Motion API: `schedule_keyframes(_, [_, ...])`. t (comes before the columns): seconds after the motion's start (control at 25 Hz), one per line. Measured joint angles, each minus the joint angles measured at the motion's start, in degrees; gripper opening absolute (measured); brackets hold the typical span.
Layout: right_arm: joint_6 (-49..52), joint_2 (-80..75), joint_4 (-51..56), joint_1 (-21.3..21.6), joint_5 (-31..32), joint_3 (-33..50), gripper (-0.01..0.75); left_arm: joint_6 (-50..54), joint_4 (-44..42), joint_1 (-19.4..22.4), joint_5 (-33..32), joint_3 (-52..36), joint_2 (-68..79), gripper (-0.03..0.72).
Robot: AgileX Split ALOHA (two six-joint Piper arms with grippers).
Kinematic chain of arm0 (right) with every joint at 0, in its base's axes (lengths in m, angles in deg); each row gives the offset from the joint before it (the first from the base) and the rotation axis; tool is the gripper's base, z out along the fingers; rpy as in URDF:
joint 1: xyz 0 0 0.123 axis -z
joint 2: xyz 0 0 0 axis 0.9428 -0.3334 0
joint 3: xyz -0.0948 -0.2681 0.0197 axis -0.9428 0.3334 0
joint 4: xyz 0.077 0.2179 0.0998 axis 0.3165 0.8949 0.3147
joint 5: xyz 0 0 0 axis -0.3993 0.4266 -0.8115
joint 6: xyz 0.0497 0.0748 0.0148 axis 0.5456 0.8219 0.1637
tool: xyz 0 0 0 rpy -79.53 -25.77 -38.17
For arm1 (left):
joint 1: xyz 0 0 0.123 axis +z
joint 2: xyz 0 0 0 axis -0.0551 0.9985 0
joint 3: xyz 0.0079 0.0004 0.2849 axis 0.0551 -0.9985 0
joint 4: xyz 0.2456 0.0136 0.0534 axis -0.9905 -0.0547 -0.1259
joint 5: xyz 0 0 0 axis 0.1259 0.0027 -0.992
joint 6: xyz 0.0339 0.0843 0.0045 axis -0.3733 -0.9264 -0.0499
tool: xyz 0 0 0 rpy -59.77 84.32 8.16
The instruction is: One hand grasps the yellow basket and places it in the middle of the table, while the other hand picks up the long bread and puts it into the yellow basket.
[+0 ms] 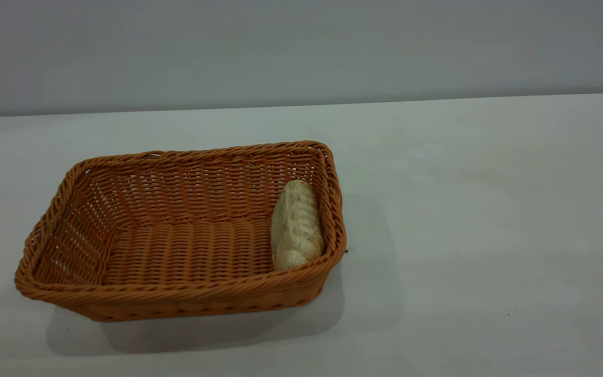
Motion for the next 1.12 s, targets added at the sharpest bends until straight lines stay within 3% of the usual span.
schedule_keyframes(0.4, [0.0, 8.3, 0.1, 5.2, 0.8, 0.0, 0.238, 0.0, 0.0, 0.0, 0.0, 0.0, -1.7, 0.537])
schedule_keyframes(1.12, [0.0, 8.3, 0.1, 5.5, 0.8, 0.0, 0.238, 0.0, 0.0, -0.8, -0.1, 0.0, -1.8, 0.537])
